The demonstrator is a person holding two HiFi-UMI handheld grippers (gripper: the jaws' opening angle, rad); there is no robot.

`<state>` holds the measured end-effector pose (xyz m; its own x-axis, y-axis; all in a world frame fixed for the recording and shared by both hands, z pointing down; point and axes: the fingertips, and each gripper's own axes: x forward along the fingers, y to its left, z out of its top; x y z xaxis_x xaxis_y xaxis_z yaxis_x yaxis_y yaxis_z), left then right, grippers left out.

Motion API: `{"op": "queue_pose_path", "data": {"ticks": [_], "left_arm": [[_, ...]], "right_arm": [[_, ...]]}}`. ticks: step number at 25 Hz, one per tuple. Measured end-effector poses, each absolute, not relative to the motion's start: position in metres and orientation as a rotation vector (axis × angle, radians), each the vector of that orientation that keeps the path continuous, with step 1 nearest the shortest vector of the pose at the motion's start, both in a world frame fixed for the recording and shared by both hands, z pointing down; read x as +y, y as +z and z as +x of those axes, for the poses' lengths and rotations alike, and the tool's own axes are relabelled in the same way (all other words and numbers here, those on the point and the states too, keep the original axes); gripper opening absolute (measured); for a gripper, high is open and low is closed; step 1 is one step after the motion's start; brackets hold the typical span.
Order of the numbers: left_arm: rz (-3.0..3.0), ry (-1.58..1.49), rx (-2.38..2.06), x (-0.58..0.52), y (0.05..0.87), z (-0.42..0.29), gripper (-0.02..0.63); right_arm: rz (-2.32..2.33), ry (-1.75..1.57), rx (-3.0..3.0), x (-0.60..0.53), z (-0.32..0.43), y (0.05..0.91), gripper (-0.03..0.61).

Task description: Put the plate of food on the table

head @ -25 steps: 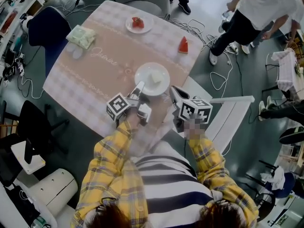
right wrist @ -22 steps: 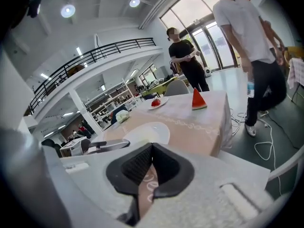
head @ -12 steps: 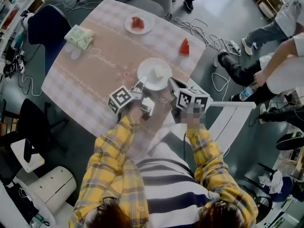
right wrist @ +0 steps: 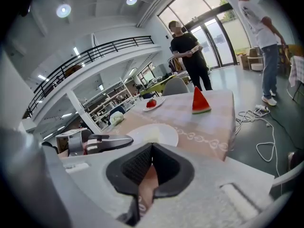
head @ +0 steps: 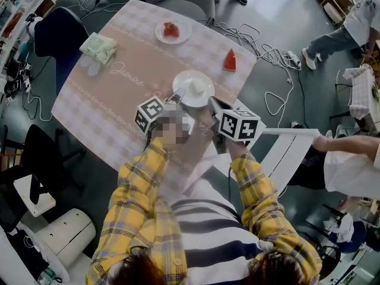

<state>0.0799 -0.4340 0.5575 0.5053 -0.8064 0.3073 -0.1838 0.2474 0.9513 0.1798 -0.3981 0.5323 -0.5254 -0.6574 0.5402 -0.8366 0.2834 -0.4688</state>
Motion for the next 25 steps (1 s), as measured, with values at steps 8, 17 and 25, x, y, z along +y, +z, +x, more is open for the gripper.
{"op": "queue_pose_path", "data": {"ticks": [8, 17, 25], "left_arm": [[1.329, -0.322, -0.985, -0.427, 0.555, 0.088, 0.236], [1.46, -0.086, -1.137, -0.409, 0.544, 0.075, 0.359], [1.578, -0.053, -1.173, -0.368, 0.548, 0.078, -0.003]], "right_arm": [[1.385, 1.094, -2.315, -0.396, 0.18, 0.534, -0.003], [1.378, 1.094, -2.318, -0.391, 0.174, 0.532, -0.003], [1.323, 1.053, -2.315, -0.373, 0.159, 0.535, -0.003]]}}
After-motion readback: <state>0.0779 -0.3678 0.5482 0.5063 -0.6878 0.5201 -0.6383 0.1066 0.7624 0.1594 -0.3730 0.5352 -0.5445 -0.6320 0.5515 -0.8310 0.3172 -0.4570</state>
